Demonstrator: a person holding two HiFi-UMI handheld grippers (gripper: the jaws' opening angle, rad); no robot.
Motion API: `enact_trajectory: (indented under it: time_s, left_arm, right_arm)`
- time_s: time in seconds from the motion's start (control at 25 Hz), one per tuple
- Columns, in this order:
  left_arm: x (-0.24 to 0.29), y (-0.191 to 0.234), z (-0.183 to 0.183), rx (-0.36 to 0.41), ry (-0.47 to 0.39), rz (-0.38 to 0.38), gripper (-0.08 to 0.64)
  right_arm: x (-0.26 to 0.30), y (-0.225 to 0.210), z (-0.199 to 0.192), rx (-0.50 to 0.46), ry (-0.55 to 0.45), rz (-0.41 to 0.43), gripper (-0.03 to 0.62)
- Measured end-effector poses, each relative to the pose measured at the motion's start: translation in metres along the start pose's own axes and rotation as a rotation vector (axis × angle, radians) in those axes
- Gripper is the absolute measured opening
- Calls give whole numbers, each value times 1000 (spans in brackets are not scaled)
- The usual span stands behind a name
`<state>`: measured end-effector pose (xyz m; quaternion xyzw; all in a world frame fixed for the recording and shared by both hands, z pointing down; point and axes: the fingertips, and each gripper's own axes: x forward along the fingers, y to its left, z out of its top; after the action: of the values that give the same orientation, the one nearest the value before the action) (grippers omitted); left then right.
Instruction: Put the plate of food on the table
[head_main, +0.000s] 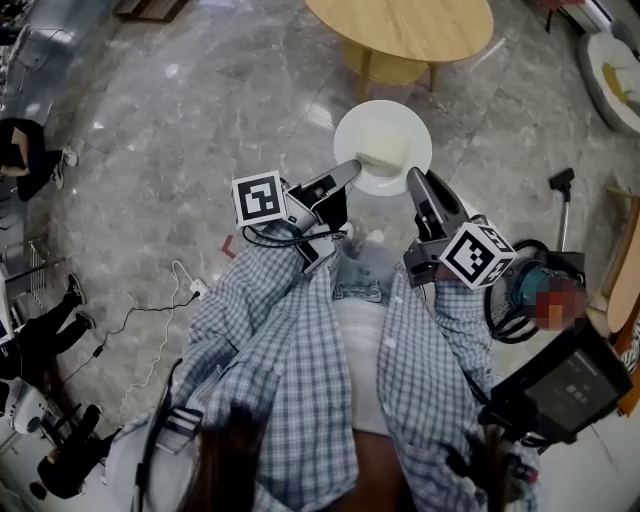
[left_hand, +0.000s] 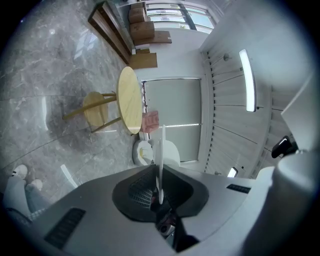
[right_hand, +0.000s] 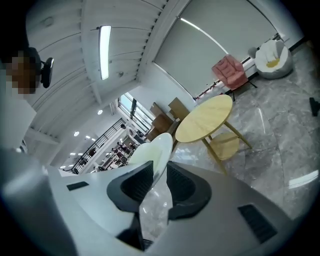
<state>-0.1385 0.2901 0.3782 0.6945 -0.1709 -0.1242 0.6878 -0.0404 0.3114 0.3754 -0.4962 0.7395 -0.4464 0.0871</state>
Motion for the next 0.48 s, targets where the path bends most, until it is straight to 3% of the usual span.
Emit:
enact_trajectory:
  time_s: [0.48]
  left_arm:
    - [-14,8,6,4,27,3,28]
  right_arm:
    - [7,7,-14,16,-34,-15,87]
